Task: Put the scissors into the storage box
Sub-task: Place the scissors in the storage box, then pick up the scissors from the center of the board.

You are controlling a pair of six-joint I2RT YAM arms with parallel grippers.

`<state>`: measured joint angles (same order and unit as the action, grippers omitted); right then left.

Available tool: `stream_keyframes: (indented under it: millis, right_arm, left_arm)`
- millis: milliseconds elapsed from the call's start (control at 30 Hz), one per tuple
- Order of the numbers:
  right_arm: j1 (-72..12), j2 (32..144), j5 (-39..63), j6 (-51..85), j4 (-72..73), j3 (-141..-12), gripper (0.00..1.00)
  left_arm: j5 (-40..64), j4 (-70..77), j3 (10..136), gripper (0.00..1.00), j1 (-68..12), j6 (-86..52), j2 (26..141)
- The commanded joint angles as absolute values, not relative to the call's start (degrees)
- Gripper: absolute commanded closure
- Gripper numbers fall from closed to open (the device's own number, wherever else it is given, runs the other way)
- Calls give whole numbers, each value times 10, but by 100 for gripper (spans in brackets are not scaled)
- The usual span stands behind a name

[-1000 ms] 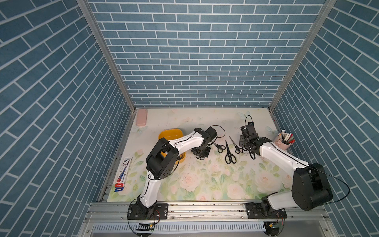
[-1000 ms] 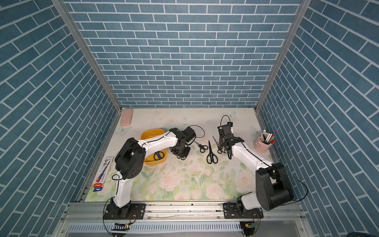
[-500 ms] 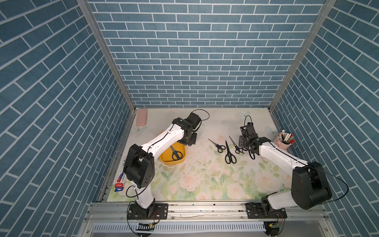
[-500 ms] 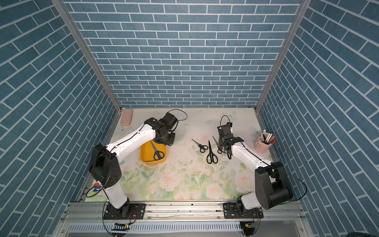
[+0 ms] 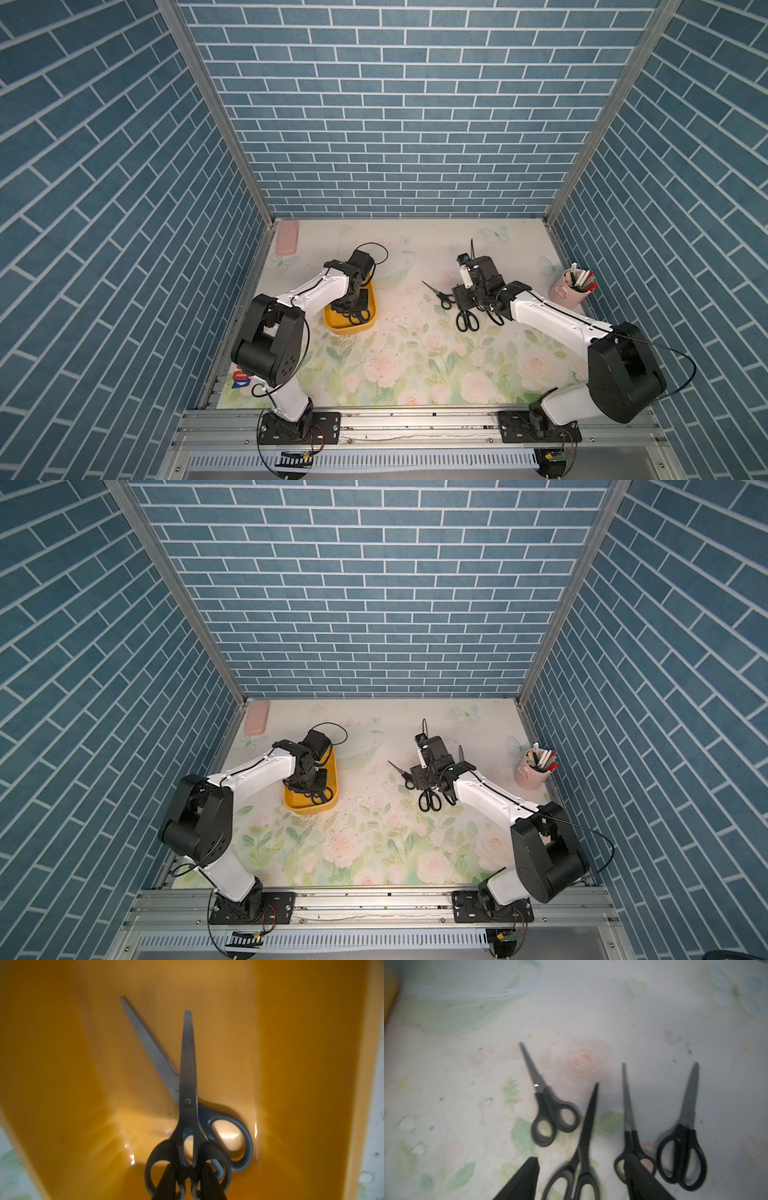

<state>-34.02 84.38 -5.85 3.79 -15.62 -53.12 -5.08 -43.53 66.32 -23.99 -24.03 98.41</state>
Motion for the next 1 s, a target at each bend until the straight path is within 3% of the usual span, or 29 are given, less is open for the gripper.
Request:
stream_keyframes:
  millis: [0, 67, 233, 467, 667, 967]
  right_arm:
    - [-346, 882, -28, -46, -162, -558, 34]
    - [-347, 914, -22, -62, -176, -578, 38]
    - [-347, 955, -40, -85, -176, -608, 43]
    - [-343, 1026, -34, -107, -204, -654, 58]
    - [-329, 1042, -32, -98, -211, -655, 59]
    - [-324, 1053, 11, -104, -209, -635, 64]
  left_arm:
    - [-48, -398, 687, 66, -239, -242, 987]
    - [-49, -392, 699, 55, -239, -241, 974]
    - [-53, -399, 730, 45, -234, -235, 947]
    - [-30, -361, 688, 45, -197, -238, 879]
    - [12, -331, 630, 45, -149, -240, 826]
    - [18, -326, 607, 45, -142, -236, 831]
